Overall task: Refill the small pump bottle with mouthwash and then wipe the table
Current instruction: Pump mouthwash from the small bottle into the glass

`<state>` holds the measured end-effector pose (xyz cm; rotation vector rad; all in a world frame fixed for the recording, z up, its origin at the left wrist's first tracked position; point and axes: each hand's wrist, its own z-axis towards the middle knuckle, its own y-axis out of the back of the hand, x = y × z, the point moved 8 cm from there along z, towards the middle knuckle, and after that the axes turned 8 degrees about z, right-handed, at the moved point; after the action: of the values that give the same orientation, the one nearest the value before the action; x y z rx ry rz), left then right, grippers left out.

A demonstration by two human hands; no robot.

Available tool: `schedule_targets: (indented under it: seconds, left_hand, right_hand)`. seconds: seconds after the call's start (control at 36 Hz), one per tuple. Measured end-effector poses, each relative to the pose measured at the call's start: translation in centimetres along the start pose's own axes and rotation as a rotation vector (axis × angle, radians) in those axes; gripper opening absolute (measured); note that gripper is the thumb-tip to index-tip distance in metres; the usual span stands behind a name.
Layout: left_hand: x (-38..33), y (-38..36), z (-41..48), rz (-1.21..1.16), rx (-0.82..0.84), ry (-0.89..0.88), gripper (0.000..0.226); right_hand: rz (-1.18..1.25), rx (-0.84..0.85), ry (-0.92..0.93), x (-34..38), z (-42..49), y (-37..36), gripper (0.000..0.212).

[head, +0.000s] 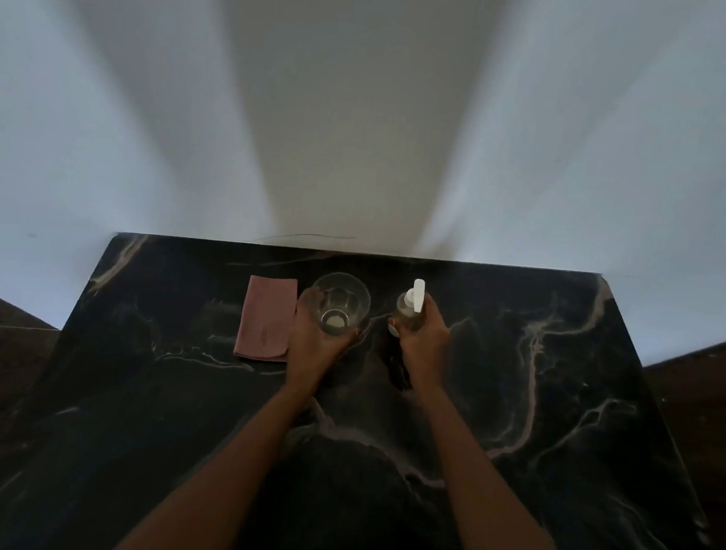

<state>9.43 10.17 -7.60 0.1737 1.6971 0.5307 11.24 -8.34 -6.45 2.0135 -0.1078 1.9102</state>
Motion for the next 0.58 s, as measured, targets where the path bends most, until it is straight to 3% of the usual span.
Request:
schedule_targets:
  seconds: [0.58]
  left_hand:
    - [1.3, -1.2, 1.8, 0.007, -0.021, 0.011, 0.089]
  right_hand:
    - [-0.033, 0.056, 0.009, -0.5, 1.5, -0.7, 0.046]
